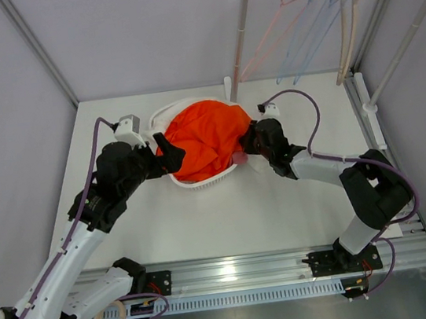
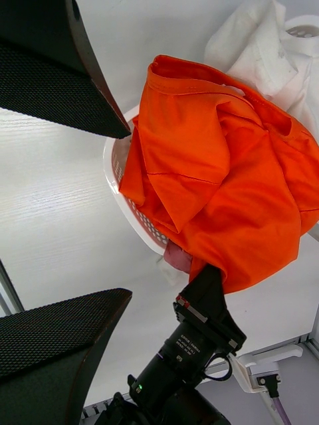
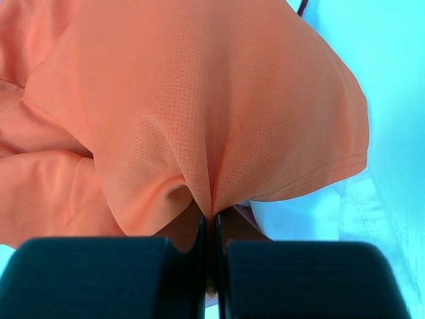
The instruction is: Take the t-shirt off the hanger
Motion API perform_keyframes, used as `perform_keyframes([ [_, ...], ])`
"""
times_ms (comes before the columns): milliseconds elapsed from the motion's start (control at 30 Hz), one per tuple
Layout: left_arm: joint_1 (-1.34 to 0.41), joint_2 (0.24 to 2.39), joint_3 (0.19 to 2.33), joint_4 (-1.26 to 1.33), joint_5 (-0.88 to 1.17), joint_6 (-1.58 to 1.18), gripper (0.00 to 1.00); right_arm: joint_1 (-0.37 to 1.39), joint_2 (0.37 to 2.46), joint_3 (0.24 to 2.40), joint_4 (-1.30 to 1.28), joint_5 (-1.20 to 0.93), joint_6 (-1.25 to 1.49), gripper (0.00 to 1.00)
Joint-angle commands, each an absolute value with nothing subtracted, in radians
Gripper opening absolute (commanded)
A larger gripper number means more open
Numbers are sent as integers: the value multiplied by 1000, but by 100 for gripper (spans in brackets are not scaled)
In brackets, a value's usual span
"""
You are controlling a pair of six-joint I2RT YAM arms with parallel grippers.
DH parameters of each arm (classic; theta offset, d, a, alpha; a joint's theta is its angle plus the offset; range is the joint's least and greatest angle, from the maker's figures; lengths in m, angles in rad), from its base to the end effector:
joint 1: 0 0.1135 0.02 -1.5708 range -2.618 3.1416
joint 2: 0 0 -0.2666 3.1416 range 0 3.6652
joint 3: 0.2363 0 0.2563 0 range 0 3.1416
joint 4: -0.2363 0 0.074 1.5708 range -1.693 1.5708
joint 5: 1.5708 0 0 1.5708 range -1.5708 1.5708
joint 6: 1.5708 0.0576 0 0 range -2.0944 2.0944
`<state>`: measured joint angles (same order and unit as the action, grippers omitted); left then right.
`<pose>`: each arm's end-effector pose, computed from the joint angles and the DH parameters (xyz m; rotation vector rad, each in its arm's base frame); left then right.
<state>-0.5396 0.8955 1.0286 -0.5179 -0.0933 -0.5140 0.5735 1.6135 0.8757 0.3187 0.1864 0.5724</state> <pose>0.1864 -0.1054 0.3648 -0.0373 2.0022 -0.5974 0.3211 0.1947 0.2035 0.1216 2.0215 0.5527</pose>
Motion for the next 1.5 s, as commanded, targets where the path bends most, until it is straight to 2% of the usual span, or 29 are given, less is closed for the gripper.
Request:
perform_keyframes([
  [0, -531, 876, 1026, -492, -84, -494, 99, 574, 1608, 900, 408, 175, 563, 0],
  [267, -532, 881, 1017, -486, -77, -502, 99, 660, 1606, 1101, 338, 155, 376, 0],
  [600, -532, 864, 1008, -491, -92, -502, 99, 733, 1745, 1356, 189, -44, 351, 0],
  [833, -532, 864, 1000, -489, -91, -505, 100, 735, 2162, 1676, -110, -193, 397, 0],
  [967, -531, 851, 997, -497, -97, -505, 99, 739, 2409, 1943, -410, -163, 390, 0],
  [1033, -531, 845, 997, -500, -103, -503, 100, 750, 2447, 2000, -452, -123, 384, 0],
  [1167, -532, 839, 989, -500, -106, -503, 100, 755, 2412, 1950, -462, -37, 388, 1],
  [1400, -532, 853, 996, -489, -87, -509, 99, 758, 2203, 1830, -400, 41, 368, 5],
  [1433, -532, 853, 999, -489, -86, -511, 99, 759, 2159, 1830, -403, 47, 364, 7],
  [1467, -532, 853, 997, -489, -87, -511, 100, 761, 2142, 1830, -413, 51, 359, 16],
])
